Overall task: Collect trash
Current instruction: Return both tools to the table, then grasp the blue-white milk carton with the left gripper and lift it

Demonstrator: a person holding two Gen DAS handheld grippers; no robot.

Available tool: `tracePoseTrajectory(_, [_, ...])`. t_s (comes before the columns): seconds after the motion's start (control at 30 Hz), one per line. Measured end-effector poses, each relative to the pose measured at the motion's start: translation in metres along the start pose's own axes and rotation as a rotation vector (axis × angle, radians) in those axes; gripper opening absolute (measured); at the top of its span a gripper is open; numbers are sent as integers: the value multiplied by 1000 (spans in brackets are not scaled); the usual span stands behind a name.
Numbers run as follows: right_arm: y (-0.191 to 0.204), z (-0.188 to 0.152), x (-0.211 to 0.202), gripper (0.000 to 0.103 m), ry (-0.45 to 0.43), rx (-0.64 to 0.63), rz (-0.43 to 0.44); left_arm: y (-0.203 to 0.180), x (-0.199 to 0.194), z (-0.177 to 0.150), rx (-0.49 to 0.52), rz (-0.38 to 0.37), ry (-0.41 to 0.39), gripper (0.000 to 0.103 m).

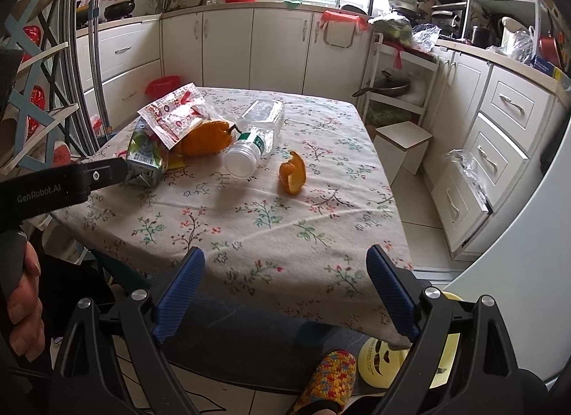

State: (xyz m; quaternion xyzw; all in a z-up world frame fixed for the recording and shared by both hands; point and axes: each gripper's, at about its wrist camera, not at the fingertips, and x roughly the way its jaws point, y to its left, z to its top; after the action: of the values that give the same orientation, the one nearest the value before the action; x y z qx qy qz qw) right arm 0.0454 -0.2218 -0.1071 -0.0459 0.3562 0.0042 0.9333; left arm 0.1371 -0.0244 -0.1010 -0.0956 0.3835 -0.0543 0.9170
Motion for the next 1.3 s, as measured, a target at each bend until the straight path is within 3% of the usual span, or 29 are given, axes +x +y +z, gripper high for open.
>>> tracePoseTrajectory(0.2, [11, 3, 6, 89, 16, -7, 29, 8, 7, -1, -20, 11, 22, 92])
tracePoseTrajectory(0.5, [20, 7, 12, 89, 23, -22, 38, 25, 13, -1, -38, 86, 41, 92])
tracePoseTrajectory(0.83, [38, 21, 21, 89, 8, -42, 90, 59, 27, 22, -80, 143, 71, 92])
tracePoseTrajectory(0.97, [49, 23, 25, 89, 14, -59, 112, 68, 39, 36, -141, 86, 96, 92])
tracePoseTrajectory(1.13, [55, 25, 29, 89, 17, -68, 120, 48, 62, 56, -66, 80, 99, 92])
tracePoseTrajectory(1.23, [51, 26, 30, 89, 18, -56, 122, 45, 83, 65, -45, 112, 137, 82])
tracePoseTrajectory(1.3, [48, 28, 31, 89, 20, -48, 122, 48, 94, 69, -77, 68, 163, 71])
